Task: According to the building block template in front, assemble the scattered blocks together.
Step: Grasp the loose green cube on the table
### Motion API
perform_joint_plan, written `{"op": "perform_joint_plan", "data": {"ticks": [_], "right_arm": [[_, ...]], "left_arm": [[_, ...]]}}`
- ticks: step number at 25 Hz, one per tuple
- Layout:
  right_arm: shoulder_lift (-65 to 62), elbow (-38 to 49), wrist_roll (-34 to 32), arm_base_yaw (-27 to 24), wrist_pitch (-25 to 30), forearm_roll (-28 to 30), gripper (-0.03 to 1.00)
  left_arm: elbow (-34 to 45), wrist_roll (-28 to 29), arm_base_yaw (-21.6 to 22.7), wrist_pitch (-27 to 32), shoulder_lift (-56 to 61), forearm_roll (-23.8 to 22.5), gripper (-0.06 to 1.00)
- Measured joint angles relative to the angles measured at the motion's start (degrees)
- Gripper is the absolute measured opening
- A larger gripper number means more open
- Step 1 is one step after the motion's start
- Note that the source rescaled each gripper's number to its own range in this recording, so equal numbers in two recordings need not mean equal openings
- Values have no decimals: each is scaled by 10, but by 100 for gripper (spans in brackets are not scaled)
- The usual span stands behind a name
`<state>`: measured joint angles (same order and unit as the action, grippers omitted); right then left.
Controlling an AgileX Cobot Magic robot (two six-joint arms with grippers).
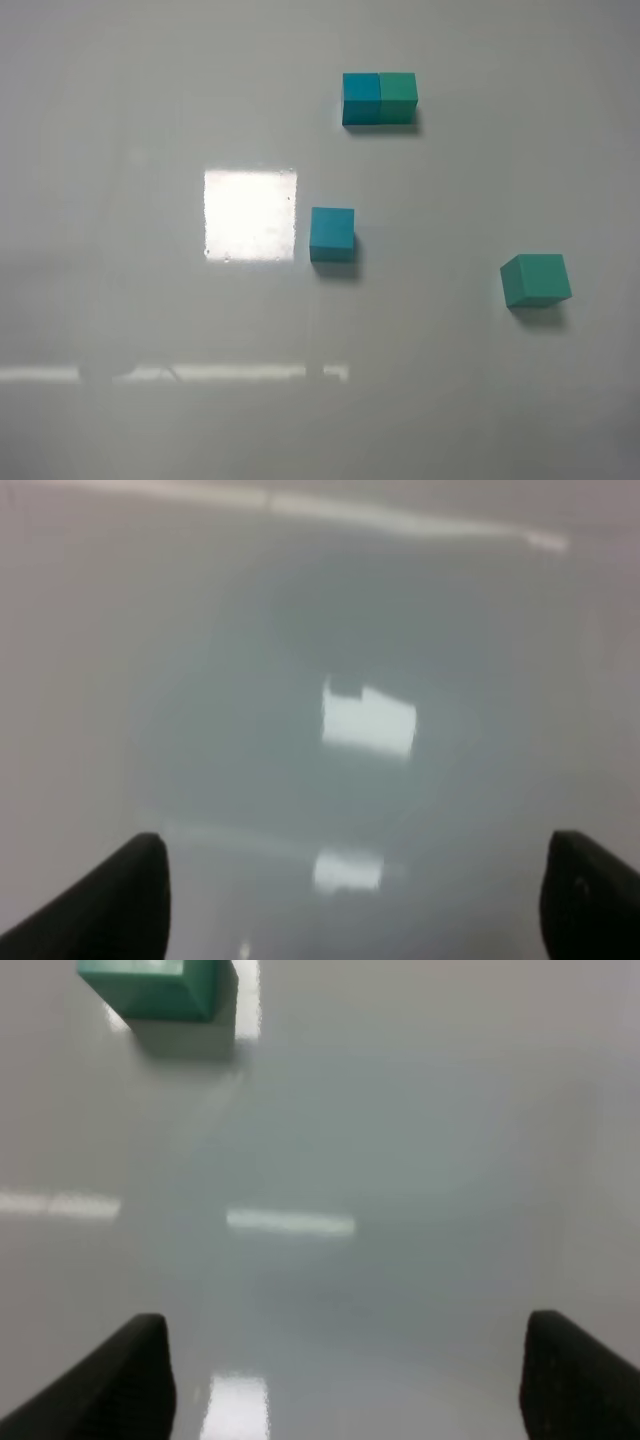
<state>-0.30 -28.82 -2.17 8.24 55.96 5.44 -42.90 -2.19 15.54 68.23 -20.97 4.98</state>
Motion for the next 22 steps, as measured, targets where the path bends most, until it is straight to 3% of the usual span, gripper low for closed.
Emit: {"op": "perform_joint_plan", "data": {"ticks": [6, 13, 22], "right_arm": [[0, 0, 0, 0, 0, 0, 67], [0, 0, 0, 0, 0, 0, 67], [0, 0, 0, 0, 0, 0, 67]], "left_arm": [[59, 44, -8, 6, 113, -14, 75], [111, 62, -96, 10, 182, -42, 75], [121, 75, -101, -35, 212, -64, 74]]}}
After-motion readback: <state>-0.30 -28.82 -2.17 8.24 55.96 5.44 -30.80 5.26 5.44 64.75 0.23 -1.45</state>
